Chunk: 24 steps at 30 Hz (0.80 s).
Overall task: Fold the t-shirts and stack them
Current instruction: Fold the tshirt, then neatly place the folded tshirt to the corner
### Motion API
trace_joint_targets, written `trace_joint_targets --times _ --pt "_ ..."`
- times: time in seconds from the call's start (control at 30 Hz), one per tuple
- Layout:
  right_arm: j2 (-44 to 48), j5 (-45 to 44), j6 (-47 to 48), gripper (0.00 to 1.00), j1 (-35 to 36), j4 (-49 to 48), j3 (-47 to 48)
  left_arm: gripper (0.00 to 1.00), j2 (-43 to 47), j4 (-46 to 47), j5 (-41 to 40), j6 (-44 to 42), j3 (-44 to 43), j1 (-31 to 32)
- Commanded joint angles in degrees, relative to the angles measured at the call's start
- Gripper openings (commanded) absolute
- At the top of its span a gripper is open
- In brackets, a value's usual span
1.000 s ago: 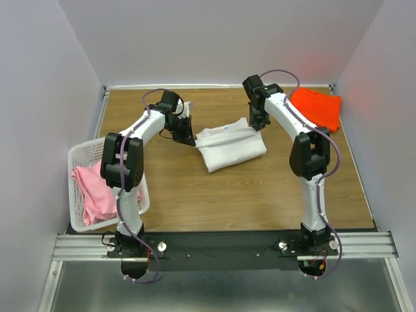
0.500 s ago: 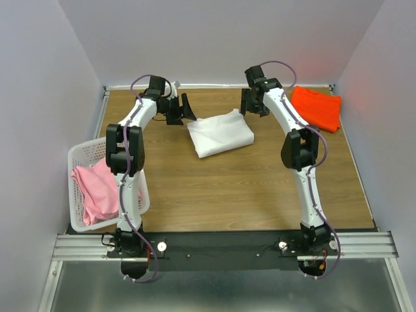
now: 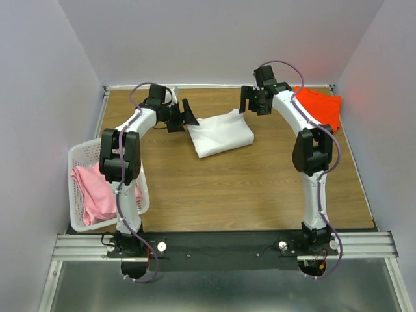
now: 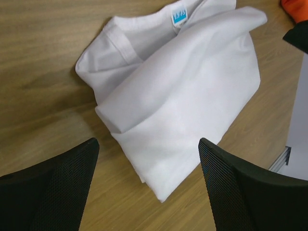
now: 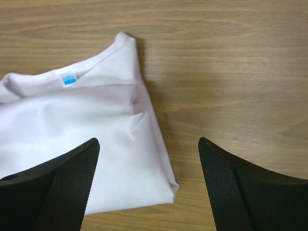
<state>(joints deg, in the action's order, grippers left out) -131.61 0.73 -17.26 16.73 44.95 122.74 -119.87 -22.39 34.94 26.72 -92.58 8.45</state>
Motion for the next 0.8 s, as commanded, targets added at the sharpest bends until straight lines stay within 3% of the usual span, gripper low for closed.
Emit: trace_joint_targets --times 0.0,0.2,0.77 --pt "4.52 8.22 1.08 0.89 -1.00 -5.57 -5.39 0.92 5.52 2.79 -1.80 -0.97 4.85 0.52" --pt "6.45 14.29 2.66 0.89 -1.88 -6.89 -10.67 0.93 5.36 2.09 -0.75 -1.85 6.70 0.69" --pt "7.60 14.38 4.69 0.87 -2.05 -10.32 -20.69 0.89 -1.94 -2.39 0.83 -6.86 6.18 3.24"
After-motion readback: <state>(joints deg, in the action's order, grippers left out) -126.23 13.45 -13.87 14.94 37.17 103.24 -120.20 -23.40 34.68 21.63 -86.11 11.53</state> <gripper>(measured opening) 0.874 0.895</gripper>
